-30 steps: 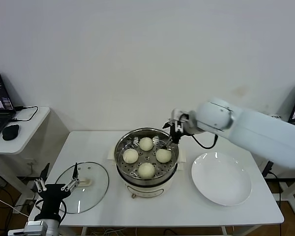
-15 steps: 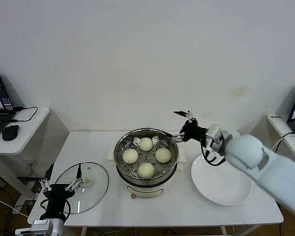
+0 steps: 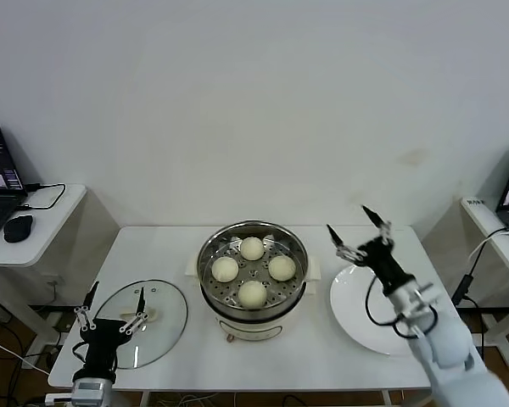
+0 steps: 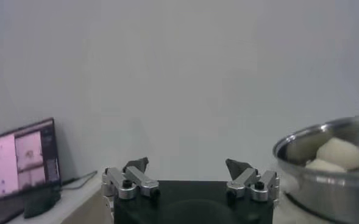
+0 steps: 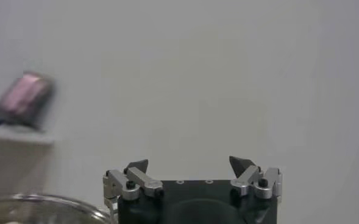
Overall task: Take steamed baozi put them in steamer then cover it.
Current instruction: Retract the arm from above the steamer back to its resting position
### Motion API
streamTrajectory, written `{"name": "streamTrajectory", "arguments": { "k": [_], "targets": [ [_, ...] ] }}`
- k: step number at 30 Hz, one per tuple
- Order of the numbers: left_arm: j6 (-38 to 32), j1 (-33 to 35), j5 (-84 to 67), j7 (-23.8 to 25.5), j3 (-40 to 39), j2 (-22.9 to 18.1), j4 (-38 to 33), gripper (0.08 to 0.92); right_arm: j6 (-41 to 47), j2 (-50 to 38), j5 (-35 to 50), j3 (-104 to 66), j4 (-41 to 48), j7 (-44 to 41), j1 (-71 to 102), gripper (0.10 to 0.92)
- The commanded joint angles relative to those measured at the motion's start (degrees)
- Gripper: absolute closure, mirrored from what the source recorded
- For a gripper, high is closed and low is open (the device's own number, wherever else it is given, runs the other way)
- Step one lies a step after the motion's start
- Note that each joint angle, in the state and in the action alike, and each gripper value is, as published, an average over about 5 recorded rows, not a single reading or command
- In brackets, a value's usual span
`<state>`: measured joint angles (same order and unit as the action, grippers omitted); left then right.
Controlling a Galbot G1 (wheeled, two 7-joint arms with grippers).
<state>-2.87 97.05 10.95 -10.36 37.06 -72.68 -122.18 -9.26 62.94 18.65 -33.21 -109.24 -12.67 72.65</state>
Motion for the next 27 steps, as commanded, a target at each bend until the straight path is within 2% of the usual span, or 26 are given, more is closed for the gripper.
{"name": "streamTrajectory", "arguments": {
  "k": [1, 7, 11, 18, 27],
  "targets": [
    [-1.2, 0.6, 33.7, -1.0, 3.6, 2.8, 7.3, 0.177, -3.7, 16.2, -6.6, -17.2, 0.0, -1.0, 17.5, 0.202],
    [-5.0, 3.9, 53.5, 0.4, 8.1, 6.1, 12.7, 0.177, -1.6, 17.8, -5.6, -18.0, -1.6, 1.0, 19.0, 0.203],
    [-6.1, 4.8, 61.3, 0.6, 9.6, 7.1, 15.7, 0.177, -0.8, 17.8, -5.6, -18.3, -1.4, 1.6, 18.2, 0.202],
    [-6.4, 0.2, 64.7, 0.2, 8.3, 8.7, 19.4, 0.177, 0.0, 17.9, -4.7, -18.0, -1.0, 1.7, 17.9, 0.203],
    [-6.7, -5.9, 64.1, 1.1, 2.3, 9.5, 21.2, 0.177, 0.9, 18.2, -3.3, -17.7, -1.6, 1.7, 18.1, 0.203]
  ]
}}
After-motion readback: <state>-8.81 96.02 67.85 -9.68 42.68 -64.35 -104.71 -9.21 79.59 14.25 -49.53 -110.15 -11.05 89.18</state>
